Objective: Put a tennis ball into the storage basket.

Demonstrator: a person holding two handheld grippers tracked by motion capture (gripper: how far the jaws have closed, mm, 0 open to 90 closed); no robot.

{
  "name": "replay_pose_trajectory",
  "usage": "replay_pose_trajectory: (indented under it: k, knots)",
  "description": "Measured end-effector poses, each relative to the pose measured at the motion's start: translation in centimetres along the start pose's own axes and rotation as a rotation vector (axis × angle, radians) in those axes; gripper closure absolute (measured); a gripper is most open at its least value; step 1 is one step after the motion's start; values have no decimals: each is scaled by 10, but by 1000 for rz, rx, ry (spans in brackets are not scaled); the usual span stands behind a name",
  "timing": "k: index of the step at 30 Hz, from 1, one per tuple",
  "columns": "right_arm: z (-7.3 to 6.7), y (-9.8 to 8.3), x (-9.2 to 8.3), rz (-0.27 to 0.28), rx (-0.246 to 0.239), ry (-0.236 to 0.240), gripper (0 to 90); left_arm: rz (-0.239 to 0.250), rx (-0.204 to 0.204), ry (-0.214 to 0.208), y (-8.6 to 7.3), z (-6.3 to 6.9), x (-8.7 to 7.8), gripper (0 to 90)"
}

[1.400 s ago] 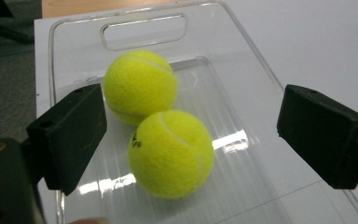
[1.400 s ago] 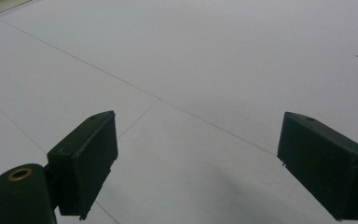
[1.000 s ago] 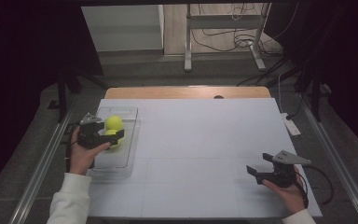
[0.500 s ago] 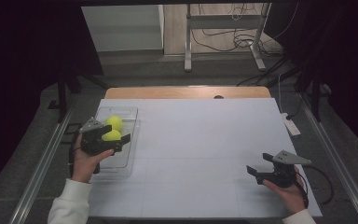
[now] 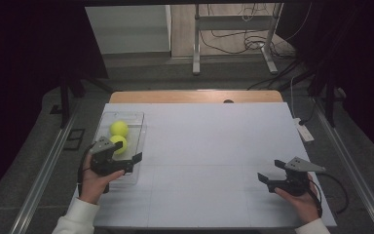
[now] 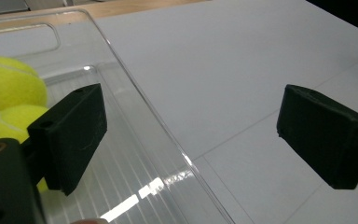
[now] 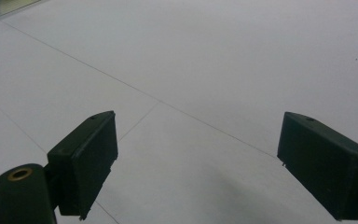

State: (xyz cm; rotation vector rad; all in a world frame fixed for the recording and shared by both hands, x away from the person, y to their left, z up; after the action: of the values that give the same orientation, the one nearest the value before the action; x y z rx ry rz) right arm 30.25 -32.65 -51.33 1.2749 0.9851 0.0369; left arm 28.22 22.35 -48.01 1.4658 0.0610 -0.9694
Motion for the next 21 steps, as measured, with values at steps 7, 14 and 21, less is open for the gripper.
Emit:
replay_pose_trajectory:
  k: [7, 14, 21]
  knots:
    - [0, 0, 0, 2, 1, 0, 127, 0, 11, -14, -13, 8, 1, 98]
    - [0, 0, 0, 6, 3, 1, 127, -13, 47, -21, -23, 16, 7, 98]
    - [0, 1, -2, 14, 1, 3, 127, -7, 55, -17, -24, 18, 9, 98]
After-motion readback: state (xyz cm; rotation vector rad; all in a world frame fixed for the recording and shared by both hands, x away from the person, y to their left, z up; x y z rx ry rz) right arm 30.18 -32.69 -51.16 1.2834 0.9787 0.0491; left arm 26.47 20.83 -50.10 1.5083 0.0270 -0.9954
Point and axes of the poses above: each handheld gripper's, and its own axes: x roughly forward along the jaws, y roughly out of its top, z roughly to its right, the point moved 1 cm from there along x, roughly forward along the jaws, and after that the axes turned 5 degrees about -z, right-handed, at the moved point
